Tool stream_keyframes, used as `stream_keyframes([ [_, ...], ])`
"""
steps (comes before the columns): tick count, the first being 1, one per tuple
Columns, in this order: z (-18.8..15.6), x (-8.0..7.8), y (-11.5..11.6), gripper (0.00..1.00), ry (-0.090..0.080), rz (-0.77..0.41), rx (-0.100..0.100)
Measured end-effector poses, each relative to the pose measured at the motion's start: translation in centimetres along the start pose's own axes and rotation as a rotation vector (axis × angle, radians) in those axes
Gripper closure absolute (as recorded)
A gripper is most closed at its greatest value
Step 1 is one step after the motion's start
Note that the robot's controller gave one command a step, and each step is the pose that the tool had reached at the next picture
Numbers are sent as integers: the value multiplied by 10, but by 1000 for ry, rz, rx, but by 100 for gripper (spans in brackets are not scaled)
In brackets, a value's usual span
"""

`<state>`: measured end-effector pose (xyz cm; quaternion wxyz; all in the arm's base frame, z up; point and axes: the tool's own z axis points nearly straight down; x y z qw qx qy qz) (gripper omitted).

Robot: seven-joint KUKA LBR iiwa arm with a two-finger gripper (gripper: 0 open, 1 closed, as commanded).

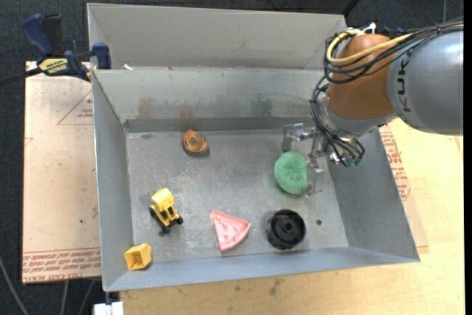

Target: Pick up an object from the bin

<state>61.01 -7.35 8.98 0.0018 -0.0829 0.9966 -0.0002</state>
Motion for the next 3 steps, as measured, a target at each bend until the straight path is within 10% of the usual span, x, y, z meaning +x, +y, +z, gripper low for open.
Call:
stream_keyframes([
  [1, 20, 12, 4, 100, 2, 172, -1],
  [2, 20, 12, 4, 100, 2, 172, -1],
  [3, -114, 33, 10, 100, 0, 109, 0],
])
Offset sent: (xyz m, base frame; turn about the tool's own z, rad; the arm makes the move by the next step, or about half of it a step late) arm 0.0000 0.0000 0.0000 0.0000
